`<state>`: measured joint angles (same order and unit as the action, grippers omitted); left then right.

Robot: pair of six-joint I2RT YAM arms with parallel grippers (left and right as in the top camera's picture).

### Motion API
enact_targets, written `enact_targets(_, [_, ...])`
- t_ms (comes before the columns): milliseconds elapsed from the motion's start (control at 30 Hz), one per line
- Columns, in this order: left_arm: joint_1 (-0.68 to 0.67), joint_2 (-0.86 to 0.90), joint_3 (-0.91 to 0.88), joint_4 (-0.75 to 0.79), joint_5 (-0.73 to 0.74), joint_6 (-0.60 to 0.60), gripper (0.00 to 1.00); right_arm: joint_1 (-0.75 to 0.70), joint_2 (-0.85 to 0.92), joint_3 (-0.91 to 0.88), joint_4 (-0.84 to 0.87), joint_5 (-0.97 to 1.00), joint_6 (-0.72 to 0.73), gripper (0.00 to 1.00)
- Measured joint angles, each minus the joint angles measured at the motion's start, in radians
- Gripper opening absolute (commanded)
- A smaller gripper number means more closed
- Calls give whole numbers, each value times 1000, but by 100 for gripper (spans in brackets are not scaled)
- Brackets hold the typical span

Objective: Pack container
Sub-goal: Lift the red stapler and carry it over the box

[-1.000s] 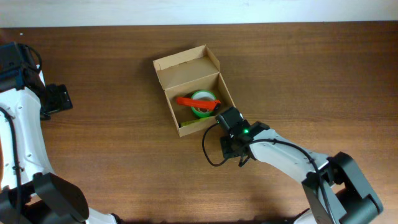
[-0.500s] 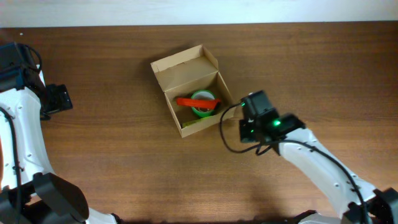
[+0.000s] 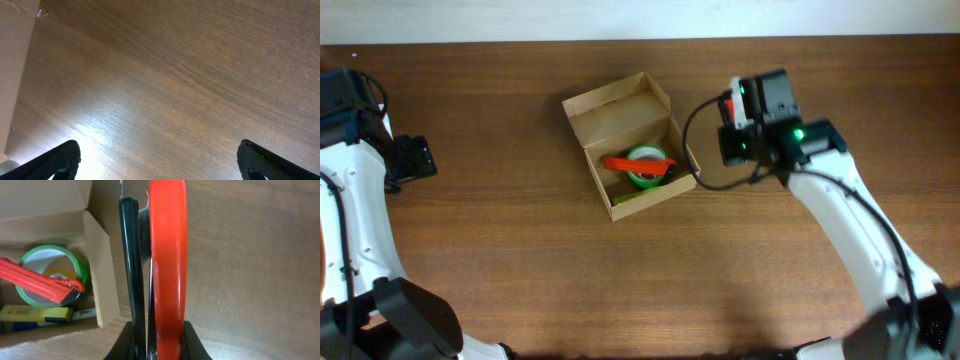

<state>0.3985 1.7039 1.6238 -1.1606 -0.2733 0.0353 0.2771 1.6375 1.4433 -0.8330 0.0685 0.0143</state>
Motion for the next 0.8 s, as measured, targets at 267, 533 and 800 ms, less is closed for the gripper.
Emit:
enact_targets(267, [0,0,0,0,0,0,100,5,293,235,-139,-96,-161,4])
enact_targets(533, [0,0,0,0,0,0,100,80,355,255,-154,-123,-235,4])
enact_targets(800, [0,0,0,0,0,0,100,113,355,257,-152,-135,-246,4])
